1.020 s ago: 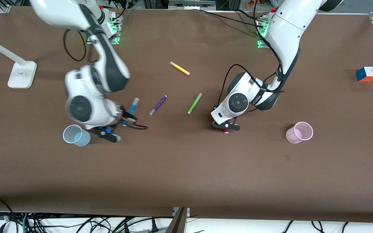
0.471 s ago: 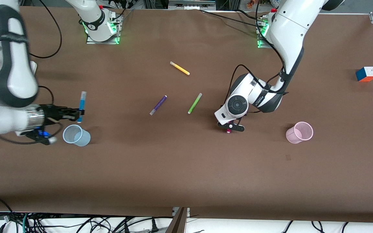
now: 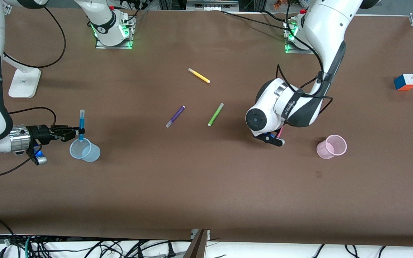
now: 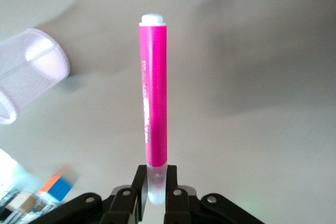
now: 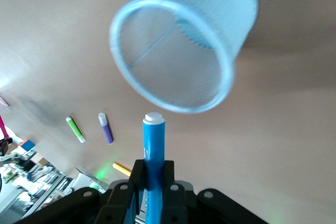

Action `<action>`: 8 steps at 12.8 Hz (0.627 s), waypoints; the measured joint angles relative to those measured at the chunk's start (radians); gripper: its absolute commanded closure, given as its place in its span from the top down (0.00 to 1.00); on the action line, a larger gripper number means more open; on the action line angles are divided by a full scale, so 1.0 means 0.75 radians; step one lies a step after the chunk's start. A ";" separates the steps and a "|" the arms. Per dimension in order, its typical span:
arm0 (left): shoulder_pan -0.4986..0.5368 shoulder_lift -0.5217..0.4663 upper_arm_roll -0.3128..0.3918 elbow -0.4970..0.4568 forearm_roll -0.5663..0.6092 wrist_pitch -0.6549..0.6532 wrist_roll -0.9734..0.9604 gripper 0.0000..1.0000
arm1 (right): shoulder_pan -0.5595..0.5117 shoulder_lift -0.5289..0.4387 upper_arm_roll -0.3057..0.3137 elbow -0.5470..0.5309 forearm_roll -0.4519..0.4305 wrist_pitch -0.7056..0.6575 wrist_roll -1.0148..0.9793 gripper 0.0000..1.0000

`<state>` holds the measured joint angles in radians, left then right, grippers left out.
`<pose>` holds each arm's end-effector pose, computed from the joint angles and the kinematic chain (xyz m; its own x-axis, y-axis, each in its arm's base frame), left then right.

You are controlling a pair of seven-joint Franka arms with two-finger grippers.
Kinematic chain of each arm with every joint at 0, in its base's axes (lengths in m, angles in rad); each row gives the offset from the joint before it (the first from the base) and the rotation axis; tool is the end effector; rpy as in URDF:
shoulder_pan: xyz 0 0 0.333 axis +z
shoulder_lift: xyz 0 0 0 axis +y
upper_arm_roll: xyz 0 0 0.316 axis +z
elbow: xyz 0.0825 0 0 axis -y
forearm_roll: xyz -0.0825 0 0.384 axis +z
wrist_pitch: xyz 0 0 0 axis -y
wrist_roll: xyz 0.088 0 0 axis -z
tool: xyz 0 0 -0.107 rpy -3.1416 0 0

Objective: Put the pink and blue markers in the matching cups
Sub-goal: 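Carry the blue marker with the right gripper over the blue cup, then lower the blue marker into the blue cup while the left gripper carries pink marker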

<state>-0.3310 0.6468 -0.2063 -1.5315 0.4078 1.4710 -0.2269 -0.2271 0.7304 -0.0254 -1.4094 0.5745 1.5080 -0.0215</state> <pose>0.5644 -0.2645 0.2546 0.7887 -0.2273 -0.5712 -0.4843 -0.8020 -0.3496 0.6525 -0.1023 0.2519 0.8043 -0.1582 -0.5728 -0.4730 -0.7539 -0.4560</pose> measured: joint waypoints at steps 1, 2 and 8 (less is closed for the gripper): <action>0.000 -0.002 0.000 0.023 0.020 -0.093 0.046 0.06 | -0.010 0.016 0.001 0.005 0.006 0.003 -0.002 0.00; 0.001 -0.007 0.001 0.042 0.052 -0.174 0.104 0.06 | -0.014 0.021 0.001 0.007 0.017 0.013 -0.002 0.00; 0.076 -0.081 0.045 0.058 0.407 -0.431 0.672 0.06 | -0.057 0.067 0.003 0.050 0.139 0.049 -0.034 0.00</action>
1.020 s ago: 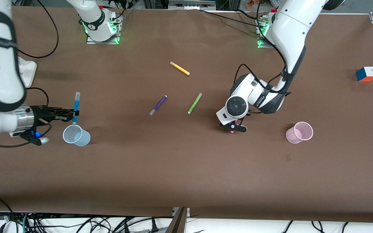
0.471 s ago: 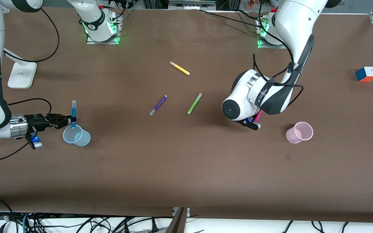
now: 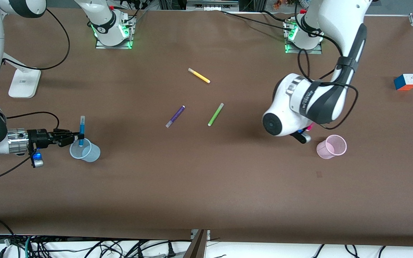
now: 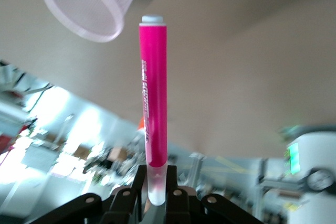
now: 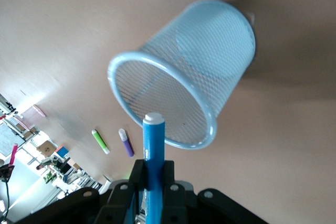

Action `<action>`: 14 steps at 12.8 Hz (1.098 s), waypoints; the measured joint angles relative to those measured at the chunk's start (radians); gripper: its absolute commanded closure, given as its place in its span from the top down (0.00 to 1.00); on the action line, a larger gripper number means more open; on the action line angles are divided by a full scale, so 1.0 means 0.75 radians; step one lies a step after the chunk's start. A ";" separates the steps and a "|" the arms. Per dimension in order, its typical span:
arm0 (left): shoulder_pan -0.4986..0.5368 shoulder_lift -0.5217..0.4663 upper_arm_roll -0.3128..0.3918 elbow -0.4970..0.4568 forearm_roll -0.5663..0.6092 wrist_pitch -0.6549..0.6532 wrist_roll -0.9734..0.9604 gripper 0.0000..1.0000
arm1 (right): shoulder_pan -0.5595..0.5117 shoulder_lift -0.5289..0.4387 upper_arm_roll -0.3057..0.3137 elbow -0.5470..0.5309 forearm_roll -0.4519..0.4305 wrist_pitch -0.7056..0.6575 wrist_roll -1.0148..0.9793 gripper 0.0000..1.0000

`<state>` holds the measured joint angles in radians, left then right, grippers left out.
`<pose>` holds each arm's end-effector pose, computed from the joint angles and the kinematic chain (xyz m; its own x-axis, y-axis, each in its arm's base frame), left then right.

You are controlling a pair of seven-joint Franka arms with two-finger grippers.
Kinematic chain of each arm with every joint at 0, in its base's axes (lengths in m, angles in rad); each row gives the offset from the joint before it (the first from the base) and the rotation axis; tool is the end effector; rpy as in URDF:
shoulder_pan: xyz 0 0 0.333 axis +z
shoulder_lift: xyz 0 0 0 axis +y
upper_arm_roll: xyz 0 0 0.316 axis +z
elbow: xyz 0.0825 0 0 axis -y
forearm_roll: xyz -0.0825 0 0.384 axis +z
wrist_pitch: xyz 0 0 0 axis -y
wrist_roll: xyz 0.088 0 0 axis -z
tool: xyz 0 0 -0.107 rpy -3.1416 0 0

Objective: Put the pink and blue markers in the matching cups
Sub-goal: 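Lower the blue marker into the blue cup while the left gripper carries pink marker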

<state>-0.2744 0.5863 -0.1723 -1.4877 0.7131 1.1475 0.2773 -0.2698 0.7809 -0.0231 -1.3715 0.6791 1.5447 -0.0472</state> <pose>0.5863 -0.1651 0.3274 0.4851 -0.2467 -0.8389 -0.7751 -0.5654 -0.2820 0.6633 -0.1253 0.2385 0.8179 -0.1945 -0.5414 -0.5150 -0.6671 -0.5383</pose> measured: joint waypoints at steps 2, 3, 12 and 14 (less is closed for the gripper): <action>0.026 0.019 0.001 -0.014 0.128 -0.017 0.090 0.06 | -0.001 -0.001 0.001 0.053 0.001 0.004 0.000 0.00; 0.034 0.034 0.001 -0.017 0.166 -0.017 0.112 0.06 | -0.001 0.000 0.002 0.060 0.004 0.015 0.000 0.00; 0.111 0.156 0.002 -0.042 0.501 0.098 0.127 0.01 | -0.001 0.073 0.011 0.060 0.009 0.123 -0.027 0.32; 0.123 0.165 0.002 -0.051 0.501 0.123 0.127 0.01 | -0.001 0.073 0.011 0.060 0.011 0.123 -0.027 0.70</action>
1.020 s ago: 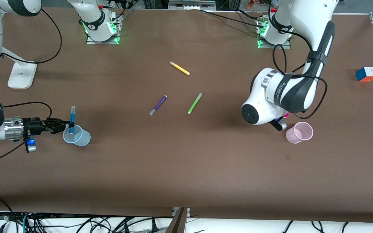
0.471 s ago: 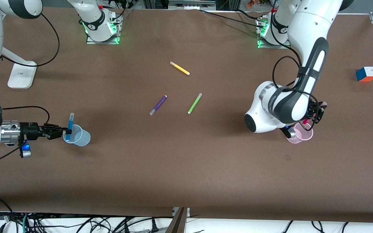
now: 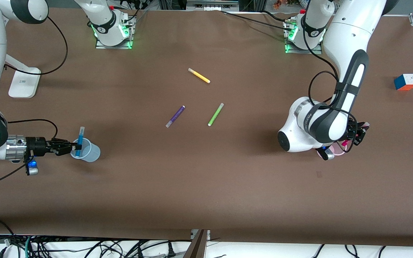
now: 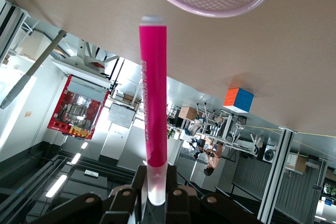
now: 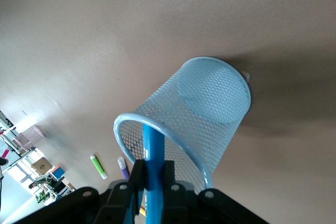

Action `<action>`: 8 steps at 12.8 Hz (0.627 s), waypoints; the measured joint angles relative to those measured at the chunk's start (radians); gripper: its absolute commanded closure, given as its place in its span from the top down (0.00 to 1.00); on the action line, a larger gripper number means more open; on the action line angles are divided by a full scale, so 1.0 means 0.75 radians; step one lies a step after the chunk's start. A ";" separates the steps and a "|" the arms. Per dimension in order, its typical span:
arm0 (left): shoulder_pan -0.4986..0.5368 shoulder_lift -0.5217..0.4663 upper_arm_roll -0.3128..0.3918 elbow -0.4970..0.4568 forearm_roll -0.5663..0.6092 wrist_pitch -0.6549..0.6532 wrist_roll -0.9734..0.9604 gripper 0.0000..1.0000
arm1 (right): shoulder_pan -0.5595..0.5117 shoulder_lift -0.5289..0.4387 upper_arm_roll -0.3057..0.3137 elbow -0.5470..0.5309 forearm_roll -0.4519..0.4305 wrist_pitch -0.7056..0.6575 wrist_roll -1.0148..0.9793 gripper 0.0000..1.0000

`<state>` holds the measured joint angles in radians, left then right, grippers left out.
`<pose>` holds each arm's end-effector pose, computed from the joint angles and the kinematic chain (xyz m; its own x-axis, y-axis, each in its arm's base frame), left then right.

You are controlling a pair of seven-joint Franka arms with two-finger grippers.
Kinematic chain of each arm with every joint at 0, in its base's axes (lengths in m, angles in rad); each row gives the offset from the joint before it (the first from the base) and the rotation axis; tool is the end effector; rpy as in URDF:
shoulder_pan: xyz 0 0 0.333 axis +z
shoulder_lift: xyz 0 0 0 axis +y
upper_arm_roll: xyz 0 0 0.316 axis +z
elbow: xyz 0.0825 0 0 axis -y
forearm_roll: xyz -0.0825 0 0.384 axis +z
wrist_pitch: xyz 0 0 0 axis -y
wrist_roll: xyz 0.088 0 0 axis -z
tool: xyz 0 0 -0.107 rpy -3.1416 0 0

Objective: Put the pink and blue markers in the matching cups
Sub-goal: 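Lower the blue marker into the blue cup while the left gripper carries pink marker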

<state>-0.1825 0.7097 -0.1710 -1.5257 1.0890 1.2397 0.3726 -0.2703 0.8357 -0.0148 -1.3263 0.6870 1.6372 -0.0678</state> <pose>0.6261 -0.0891 0.2620 0.3939 -0.1287 -0.9101 -0.8849 -0.3207 -0.3377 0.6803 -0.1305 0.2199 0.8462 -0.2382 -0.4767 -0.4989 -0.6684 -0.5516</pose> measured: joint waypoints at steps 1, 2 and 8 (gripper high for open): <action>0.001 0.008 0.000 -0.005 0.000 0.019 0.000 0.01 | 0.000 0.000 0.000 0.000 0.001 0.000 0.000 0.70; 0.000 0.021 -0.002 -0.010 0.000 0.029 0.000 0.02 | 0.000 0.000 0.000 0.000 0.002 0.001 -0.001 0.70; -0.003 0.071 -0.003 -0.020 0.000 0.056 -0.063 1.00 | 0.002 -0.008 0.002 0.037 -0.008 0.000 -0.012 0.70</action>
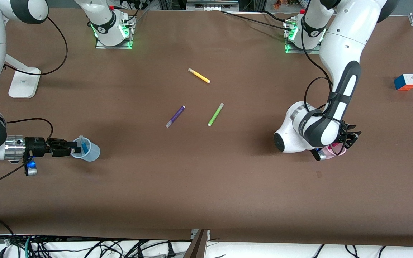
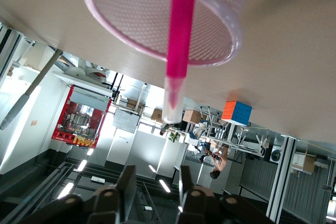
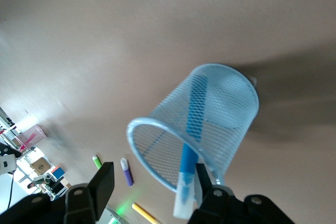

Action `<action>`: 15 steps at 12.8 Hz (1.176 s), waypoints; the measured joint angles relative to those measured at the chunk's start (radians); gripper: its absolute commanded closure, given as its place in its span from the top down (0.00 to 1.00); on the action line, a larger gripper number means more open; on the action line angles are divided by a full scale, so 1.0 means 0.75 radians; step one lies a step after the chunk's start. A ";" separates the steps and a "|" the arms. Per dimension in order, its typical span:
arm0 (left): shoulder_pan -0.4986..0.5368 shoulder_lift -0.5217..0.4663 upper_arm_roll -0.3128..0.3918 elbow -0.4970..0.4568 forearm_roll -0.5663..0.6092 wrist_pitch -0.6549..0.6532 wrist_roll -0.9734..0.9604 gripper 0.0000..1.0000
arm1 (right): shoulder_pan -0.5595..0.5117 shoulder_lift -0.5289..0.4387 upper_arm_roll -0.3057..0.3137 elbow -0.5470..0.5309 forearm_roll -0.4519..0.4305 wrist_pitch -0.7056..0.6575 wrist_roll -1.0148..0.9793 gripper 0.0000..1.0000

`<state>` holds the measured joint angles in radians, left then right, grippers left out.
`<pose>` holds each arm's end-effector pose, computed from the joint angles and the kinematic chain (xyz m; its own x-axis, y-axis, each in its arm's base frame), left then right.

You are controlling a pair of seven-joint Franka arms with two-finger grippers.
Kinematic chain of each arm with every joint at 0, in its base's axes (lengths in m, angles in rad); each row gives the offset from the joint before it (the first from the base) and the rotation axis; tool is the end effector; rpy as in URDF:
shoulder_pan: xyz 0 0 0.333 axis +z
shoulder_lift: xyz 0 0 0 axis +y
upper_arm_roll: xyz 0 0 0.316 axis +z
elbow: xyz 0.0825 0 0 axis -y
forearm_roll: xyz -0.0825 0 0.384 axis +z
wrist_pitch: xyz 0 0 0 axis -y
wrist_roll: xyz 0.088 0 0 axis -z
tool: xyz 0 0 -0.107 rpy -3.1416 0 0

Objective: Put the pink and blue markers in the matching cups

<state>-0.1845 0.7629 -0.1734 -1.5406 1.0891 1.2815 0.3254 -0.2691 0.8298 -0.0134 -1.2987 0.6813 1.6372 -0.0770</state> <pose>0.6209 -0.0937 0.2208 0.3838 -0.1415 -0.9125 -0.8940 -0.3045 -0.3288 0.6877 -0.1313 0.2349 0.8662 -0.2331 -0.4419 -0.4700 -0.6804 -0.5623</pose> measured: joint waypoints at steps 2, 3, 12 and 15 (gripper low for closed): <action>-0.001 0.000 0.000 0.000 0.000 -0.001 -0.077 1.00 | 0.004 -0.046 0.006 0.065 -0.114 -0.011 -0.001 0.70; 0.001 -0.002 0.000 0.002 0.000 -0.001 -0.096 1.00 | 0.010 -0.097 0.011 0.086 -0.189 -0.042 -0.001 0.70; 0.208 -0.317 0.002 0.087 -0.789 0.139 -0.257 1.00 | 0.225 -0.703 0.021 0.092 -0.792 -0.534 0.068 0.70; 0.279 -0.411 -0.017 0.089 -1.018 0.196 -0.368 1.00 | 0.264 -0.760 0.021 0.047 -0.835 -0.540 0.125 0.70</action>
<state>0.0245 0.4548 -0.1863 -1.4742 0.3254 1.4283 0.0494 -0.0712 0.2595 0.0025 -1.2632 0.0552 1.2319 0.0165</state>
